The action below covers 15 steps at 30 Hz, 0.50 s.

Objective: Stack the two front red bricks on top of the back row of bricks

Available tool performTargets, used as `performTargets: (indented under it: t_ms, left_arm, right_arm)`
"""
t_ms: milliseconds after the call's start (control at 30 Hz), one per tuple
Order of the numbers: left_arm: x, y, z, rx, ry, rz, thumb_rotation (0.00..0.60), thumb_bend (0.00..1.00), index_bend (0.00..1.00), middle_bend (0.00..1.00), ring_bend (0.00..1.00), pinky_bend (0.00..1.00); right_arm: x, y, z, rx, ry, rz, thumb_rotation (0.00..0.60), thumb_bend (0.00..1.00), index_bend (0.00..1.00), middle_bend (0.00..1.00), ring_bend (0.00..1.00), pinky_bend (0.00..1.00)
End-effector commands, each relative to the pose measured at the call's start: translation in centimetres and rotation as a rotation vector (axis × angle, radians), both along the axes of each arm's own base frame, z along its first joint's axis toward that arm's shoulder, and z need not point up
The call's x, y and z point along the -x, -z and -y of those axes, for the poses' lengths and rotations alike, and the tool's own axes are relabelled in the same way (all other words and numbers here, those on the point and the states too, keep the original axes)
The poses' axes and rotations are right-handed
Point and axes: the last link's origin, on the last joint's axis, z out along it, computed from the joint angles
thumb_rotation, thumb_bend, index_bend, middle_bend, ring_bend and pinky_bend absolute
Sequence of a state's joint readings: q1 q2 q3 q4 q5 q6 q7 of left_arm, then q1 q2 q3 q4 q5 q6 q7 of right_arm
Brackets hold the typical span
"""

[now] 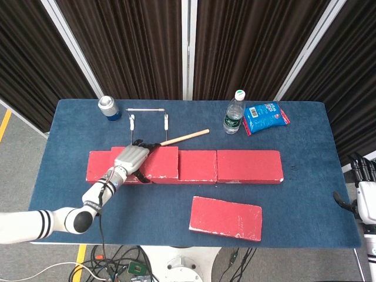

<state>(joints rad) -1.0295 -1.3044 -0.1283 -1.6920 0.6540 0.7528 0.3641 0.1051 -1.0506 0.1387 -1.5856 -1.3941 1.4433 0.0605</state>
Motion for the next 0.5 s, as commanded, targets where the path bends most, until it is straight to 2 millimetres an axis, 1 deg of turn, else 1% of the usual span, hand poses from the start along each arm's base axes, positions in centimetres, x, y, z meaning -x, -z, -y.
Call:
performTargets:
  t_ms: [33,500]
  left_arm:
    - [0.06,0.05,-0.08,0.004,-0.005,0.001,0.6,0.0,0.09,0.24,0.15,0.0]
    - [0.35,0.36,-0.49,0.022,0.001,-0.012,0.6,0.0,0.09,0.24,0.12,0.0]
  right_arm:
    - [0.02,0.03,0.0,0.0,0.001,0.002,0.6,0.18,0.0,0.0,0.0,0.0]
    - [0.38,0.23,0.01,-0.009,0.016,0.004,0.6,0.18,0.0,0.0,0.0,0.0]
